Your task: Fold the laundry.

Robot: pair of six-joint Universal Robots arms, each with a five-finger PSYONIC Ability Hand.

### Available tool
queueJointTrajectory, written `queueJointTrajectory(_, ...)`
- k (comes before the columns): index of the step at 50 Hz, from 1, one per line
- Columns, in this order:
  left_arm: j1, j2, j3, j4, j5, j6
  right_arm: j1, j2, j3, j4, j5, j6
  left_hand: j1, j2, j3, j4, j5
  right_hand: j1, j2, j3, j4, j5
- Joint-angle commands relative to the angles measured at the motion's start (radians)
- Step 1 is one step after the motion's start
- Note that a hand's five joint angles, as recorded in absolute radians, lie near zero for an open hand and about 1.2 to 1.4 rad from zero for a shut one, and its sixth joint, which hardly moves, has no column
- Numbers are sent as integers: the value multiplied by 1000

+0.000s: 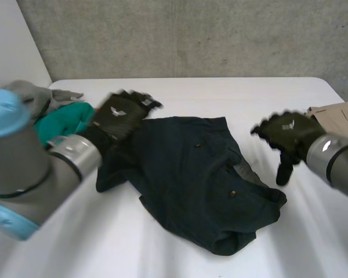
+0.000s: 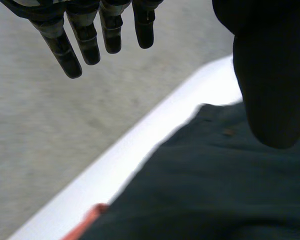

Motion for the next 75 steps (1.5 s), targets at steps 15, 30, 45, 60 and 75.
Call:
queueJointTrajectory(15,218,-45,-72,-118,48,-118,153,364,-304,37,-109,-115,-18,-27,-29,-25,-47,-42,-31,-29,-28,-46)
queueJointTrajectory(30,157,40,-189,-91,31,-96,30,153,-183,-21,-76,-60,149,141,139,143,121,-42,-31,-29,-28,-46)
queueJointTrajectory(45,-241,146,-371,-180,-6,-134,-206,11,30,324,-258,-341,728,719,718,721,700,237,248,250,251,233)
queueJointTrajectory(60,-347,-65,-239,-134,-136,-114,-228,53,257,123,-478,-352,27,18,16,20,-2,302,312,315,315,298)
queueJointTrajectory(75,-367,-274,-29,-45,-206,54,-147,171,233,-127,-320,-158,103,94,92,96,74,689,700,703,703,685)
